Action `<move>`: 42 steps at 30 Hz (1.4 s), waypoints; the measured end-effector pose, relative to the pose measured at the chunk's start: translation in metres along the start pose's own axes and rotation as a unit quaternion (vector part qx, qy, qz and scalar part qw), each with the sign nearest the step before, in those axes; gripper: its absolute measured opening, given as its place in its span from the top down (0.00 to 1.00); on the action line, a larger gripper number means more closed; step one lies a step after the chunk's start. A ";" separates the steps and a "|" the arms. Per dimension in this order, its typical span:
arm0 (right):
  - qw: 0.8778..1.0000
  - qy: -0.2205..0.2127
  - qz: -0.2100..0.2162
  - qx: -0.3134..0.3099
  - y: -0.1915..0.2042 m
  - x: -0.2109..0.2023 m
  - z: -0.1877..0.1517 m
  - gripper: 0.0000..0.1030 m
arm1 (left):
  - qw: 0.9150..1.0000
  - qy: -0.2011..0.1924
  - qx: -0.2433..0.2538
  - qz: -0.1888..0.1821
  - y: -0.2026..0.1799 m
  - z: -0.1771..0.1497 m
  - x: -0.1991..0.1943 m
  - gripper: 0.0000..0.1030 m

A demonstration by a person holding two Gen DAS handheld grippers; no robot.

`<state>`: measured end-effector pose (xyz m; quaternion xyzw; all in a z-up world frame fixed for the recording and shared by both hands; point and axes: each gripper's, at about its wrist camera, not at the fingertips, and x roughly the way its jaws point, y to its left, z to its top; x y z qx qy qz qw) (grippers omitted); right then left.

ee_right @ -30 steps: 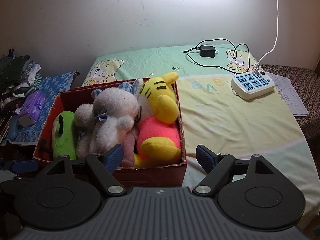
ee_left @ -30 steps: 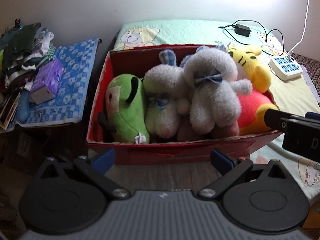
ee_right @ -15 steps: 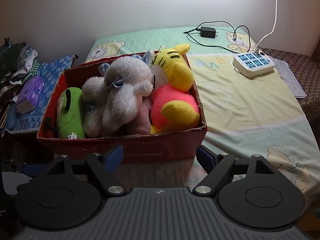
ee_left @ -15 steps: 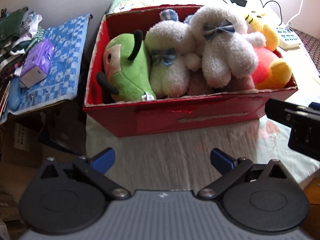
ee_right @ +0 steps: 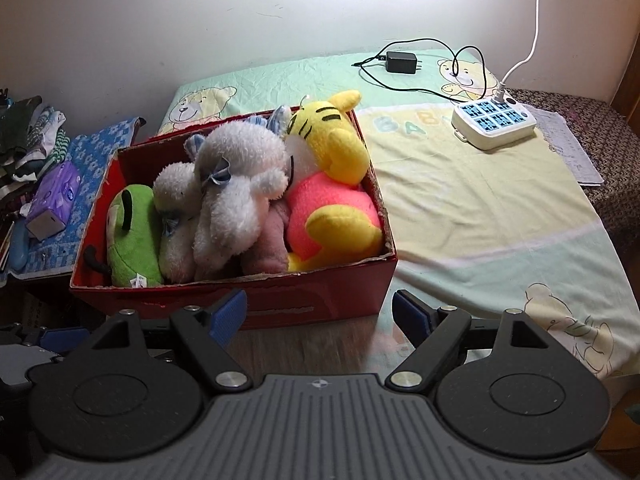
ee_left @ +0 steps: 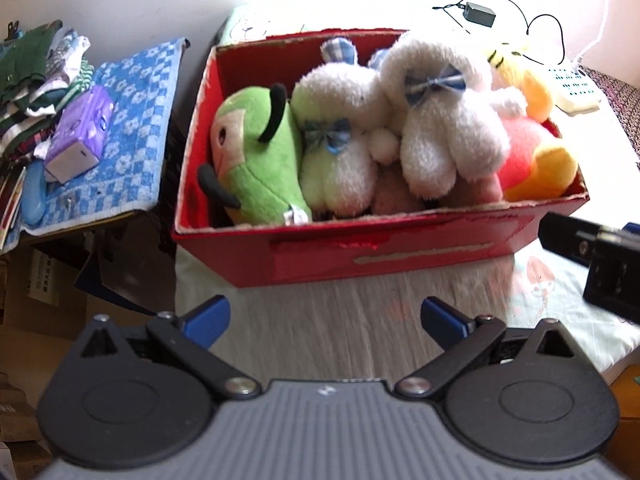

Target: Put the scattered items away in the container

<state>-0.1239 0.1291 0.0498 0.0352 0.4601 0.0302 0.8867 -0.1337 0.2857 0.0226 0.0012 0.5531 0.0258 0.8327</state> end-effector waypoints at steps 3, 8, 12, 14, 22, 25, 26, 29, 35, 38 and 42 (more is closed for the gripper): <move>1.000 -0.001 -0.002 -0.011 0.003 -0.001 0.007 0.20 | 1.000 -0.003 -0.004 0.001 0.000 0.006 -0.004 0.02; 1.000 -0.002 0.000 -0.016 0.000 -0.002 0.020 0.20 | 1.000 -0.008 -0.007 0.003 -0.001 0.019 -0.006 0.02; 1.000 0.004 -0.003 -0.020 -0.003 0.002 0.031 0.19 | 1.000 -0.005 -0.015 0.000 0.000 0.031 -0.008 0.02; 1.000 0.006 -0.002 -0.023 -0.004 0.003 0.035 0.19 | 1.000 -0.002 -0.018 0.003 0.000 0.036 -0.008 0.02; 1.000 0.004 0.014 -0.022 -0.003 0.012 0.055 0.19 | 0.999 0.002 -0.038 0.002 0.000 0.050 -0.002 0.02; 0.999 0.004 0.016 -0.038 0.004 0.016 0.059 0.19 | 0.999 0.001 -0.046 0.015 0.001 0.055 0.001 0.02; 0.999 0.003 0.017 -0.044 0.005 0.017 0.060 0.19 | 0.999 0.001 -0.050 0.015 0.002 0.056 0.001 0.02; 0.998 0.005 0.023 -0.050 0.006 0.022 0.064 0.19 | 0.998 0.001 -0.057 0.009 0.004 0.061 0.004 0.02; 0.998 0.001 0.016 -0.053 0.001 0.030 0.073 0.19 | 0.997 -0.003 -0.074 0.020 0.010 0.068 0.011 0.02; 0.999 0.005 0.014 -0.050 -0.002 0.035 0.076 0.19 | 0.997 -0.003 -0.071 0.035 0.009 0.070 0.013 0.02; 0.998 0.010 0.011 -0.057 0.000 0.041 0.077 0.19 | 0.997 -0.013 -0.063 0.038 0.010 0.072 0.015 0.02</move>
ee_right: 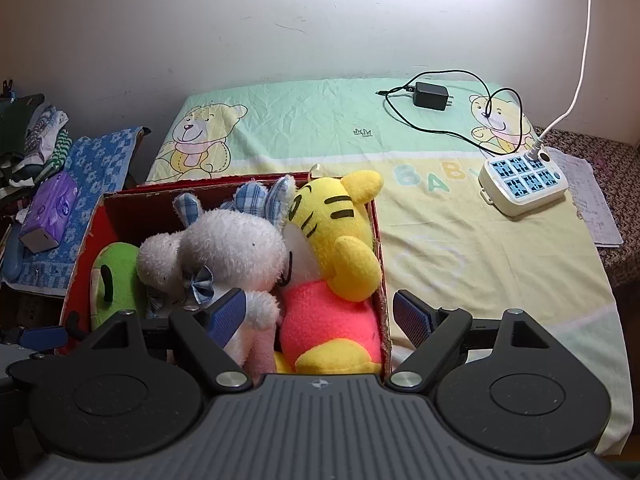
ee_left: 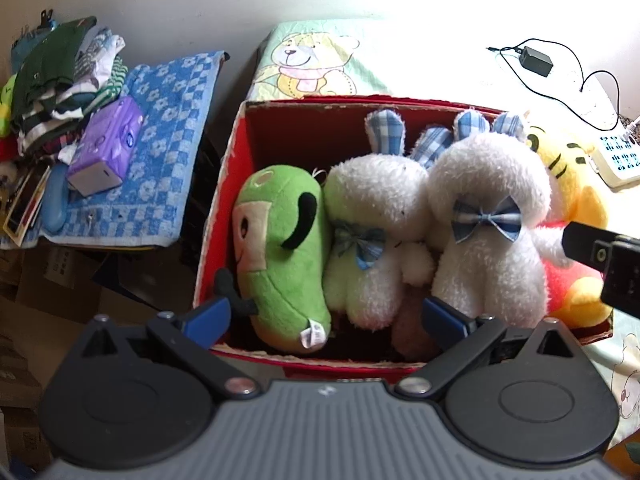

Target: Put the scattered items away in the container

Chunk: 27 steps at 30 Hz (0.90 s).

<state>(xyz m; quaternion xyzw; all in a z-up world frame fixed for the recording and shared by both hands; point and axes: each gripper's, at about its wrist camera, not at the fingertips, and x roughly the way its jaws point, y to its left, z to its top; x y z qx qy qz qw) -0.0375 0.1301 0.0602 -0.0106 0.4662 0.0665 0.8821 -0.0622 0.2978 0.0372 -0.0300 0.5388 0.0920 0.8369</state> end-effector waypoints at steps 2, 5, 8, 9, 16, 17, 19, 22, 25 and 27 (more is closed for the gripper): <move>1.000 0.005 0.001 -0.005 0.002 0.005 0.002 0.19 | 1.000 -0.004 0.000 0.002 0.001 0.001 0.001 0.02; 1.000 0.012 -0.002 0.002 0.001 0.013 0.006 0.19 | 1.000 -0.002 0.000 0.000 0.005 0.005 0.004 0.02; 1.000 0.024 0.009 0.004 0.002 0.021 0.011 0.19 | 1.000 0.003 0.001 0.003 0.008 0.011 0.007 0.02; 1.000 0.028 0.011 0.004 0.003 0.023 0.013 0.19 | 1.000 0.007 0.000 0.003 0.009 0.014 0.008 0.02; 0.999 0.045 0.024 0.013 0.004 0.031 0.021 0.19 | 1.000 0.019 -0.003 -0.010 0.011 0.026 0.013 0.02; 0.998 0.046 0.026 0.017 0.003 0.032 0.021 0.19 | 1.000 0.021 -0.008 -0.013 0.013 0.028 0.015 0.02; 0.998 0.048 0.028 0.019 0.002 0.032 0.022 0.18 | 0.999 0.021 -0.014 -0.019 0.014 0.030 0.017 0.02; 0.998 0.050 0.030 0.021 0.001 0.033 0.023 0.17 | 0.999 0.018 -0.020 -0.025 0.012 0.032 0.017 0.02; 0.998 0.049 0.032 0.018 -0.001 0.031 0.023 0.17 | 0.999 0.013 -0.014 -0.038 0.008 0.033 0.014 0.02; 0.998 0.046 0.029 0.016 -0.003 0.028 0.022 0.17 | 0.999 0.009 -0.006 -0.046 0.005 0.032 0.012 0.02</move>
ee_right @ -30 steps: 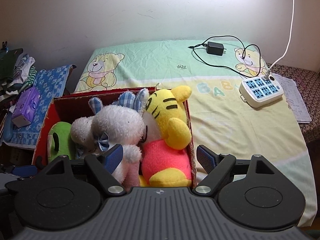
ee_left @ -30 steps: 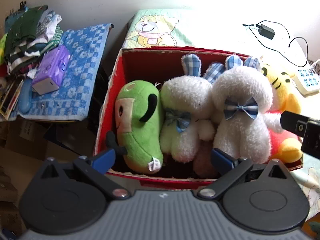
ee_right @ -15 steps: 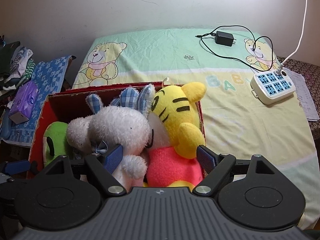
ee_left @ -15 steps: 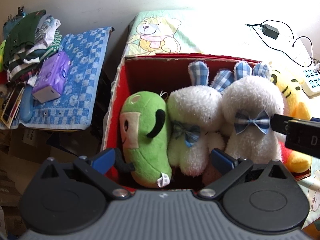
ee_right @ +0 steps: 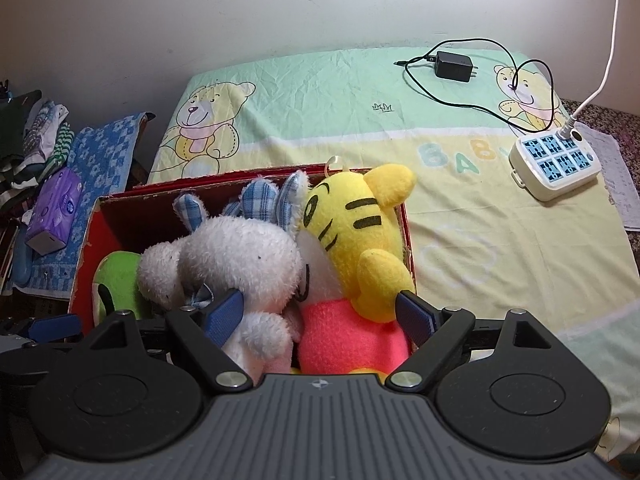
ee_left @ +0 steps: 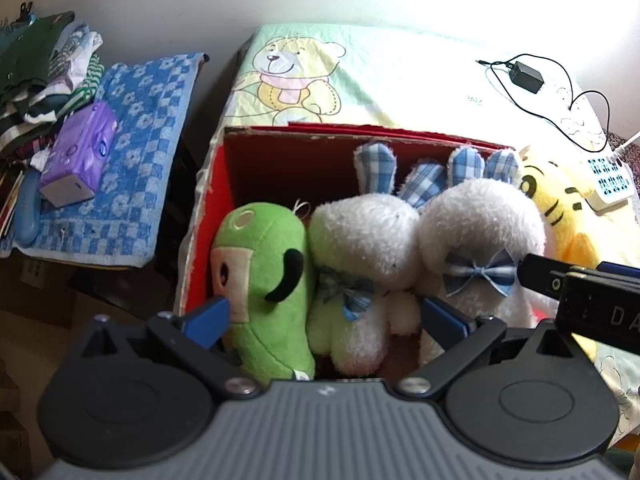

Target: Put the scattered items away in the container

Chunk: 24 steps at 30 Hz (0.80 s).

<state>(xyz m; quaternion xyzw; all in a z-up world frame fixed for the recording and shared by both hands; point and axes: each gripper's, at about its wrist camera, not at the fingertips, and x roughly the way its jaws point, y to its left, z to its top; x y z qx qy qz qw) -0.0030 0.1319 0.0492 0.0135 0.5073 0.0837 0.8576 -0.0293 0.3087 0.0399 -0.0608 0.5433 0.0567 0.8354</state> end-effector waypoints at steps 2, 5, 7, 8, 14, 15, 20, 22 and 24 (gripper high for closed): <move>1.000 -0.004 -0.001 0.001 -0.003 -0.002 0.000 0.17 | 1.000 -0.002 0.009 -0.008 -0.004 -0.001 0.000 0.02; 1.000 -0.008 -0.006 0.005 -0.007 -0.004 0.000 0.17 | 1.000 -0.011 0.021 -0.008 -0.008 0.000 0.002 0.02; 1.000 -0.008 -0.005 0.007 -0.010 -0.004 0.000 0.17 | 1.000 -0.017 0.021 -0.007 -0.008 0.001 0.003 0.02; 1.000 -0.009 -0.005 0.009 -0.011 -0.004 0.000 0.17 | 1.000 -0.018 0.020 -0.007 -0.007 0.001 0.003 0.02; 1.000 -0.021 -0.012 0.009 -0.012 -0.007 0.000 0.17 | 0.999 -0.018 0.030 0.003 -0.007 0.002 0.007 0.02; 1.000 -0.023 -0.015 0.007 -0.011 -0.007 0.001 0.17 | 0.999 -0.018 0.031 0.005 -0.007 0.002 0.008 0.02; 0.999 -0.030 -0.020 0.001 -0.008 -0.009 0.001 0.17 | 1.000 -0.012 0.020 0.002 -0.003 0.002 0.011 0.02; 0.999 -0.027 -0.019 -0.001 -0.007 -0.008 0.001 0.17 | 1.000 -0.012 0.019 0.001 -0.002 0.001 0.011 0.02; 1.000 -0.025 -0.018 -0.002 -0.005 -0.007 0.001 0.17 | 1.000 -0.014 0.021 0.001 -0.002 0.000 0.010 0.02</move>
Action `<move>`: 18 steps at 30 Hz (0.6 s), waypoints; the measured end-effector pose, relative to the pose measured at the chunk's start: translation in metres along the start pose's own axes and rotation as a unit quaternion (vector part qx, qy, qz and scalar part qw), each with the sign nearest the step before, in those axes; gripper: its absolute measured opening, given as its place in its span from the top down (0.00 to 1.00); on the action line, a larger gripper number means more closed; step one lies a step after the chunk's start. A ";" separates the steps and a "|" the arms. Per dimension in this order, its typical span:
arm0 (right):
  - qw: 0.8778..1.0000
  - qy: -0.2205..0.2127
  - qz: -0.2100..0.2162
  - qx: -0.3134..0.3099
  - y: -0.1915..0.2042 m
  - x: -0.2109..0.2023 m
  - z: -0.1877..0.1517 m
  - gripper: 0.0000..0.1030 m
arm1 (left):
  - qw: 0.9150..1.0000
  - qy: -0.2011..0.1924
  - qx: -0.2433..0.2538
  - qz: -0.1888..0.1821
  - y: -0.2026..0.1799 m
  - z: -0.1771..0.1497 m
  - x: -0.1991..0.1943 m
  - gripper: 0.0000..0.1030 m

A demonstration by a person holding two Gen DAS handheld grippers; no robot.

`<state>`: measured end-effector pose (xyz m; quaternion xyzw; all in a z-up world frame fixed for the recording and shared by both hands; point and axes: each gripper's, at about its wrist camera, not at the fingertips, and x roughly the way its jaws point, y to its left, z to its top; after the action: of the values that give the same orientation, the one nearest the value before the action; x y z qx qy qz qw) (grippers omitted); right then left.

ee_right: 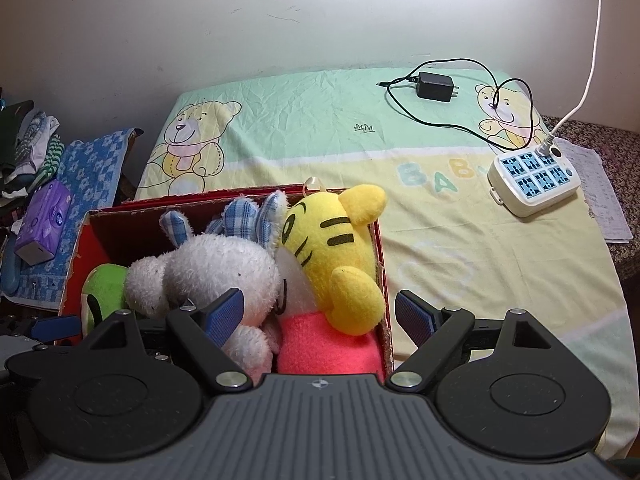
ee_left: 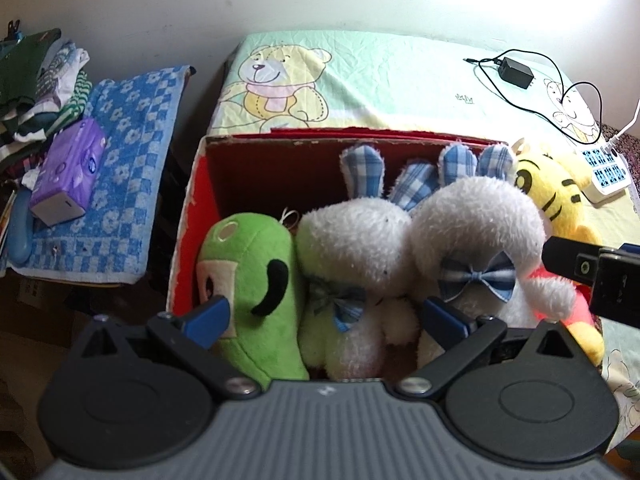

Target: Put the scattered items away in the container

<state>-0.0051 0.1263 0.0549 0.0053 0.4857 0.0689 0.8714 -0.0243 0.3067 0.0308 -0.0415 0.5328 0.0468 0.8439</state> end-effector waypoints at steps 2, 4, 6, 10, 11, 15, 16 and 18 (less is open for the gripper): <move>1.000 0.000 0.000 -0.002 0.003 0.000 0.000 0.17 | 1.000 0.000 -0.001 0.002 0.001 0.000 0.000 0.02; 1.000 -0.002 -0.001 -0.005 0.005 0.000 0.000 0.17 | 1.000 -0.001 -0.001 0.005 0.003 0.000 -0.002 0.02; 1.000 0.000 -0.001 -0.003 0.006 0.000 0.000 0.17 | 1.000 -0.002 -0.004 0.003 0.006 -0.001 -0.003 0.02; 1.000 0.004 0.003 -0.006 0.009 -0.001 -0.004 0.17 | 1.000 0.006 -0.008 0.003 0.007 -0.005 -0.003 0.02; 1.000 0.006 0.004 -0.006 0.009 -0.001 -0.005 0.17 | 1.000 0.010 -0.010 0.003 0.008 -0.006 -0.002 0.02; 1.000 0.014 0.009 -0.004 0.009 0.002 -0.010 0.17 | 1.000 0.014 -0.013 0.001 0.009 -0.011 0.001 0.02; 1.000 0.015 0.007 -0.004 0.010 0.002 -0.011 0.17 | 1.000 0.014 -0.012 0.002 0.009 -0.011 0.001 0.02; 1.000 0.014 0.006 -0.003 0.012 0.002 -0.011 0.17 | 1.000 0.013 -0.013 0.003 0.009 -0.011 0.001 0.02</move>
<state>-0.0146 0.1373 0.0484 0.0048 0.4980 0.0758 0.8639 -0.0351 0.3147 0.0254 -0.0515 0.5435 0.0552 0.8360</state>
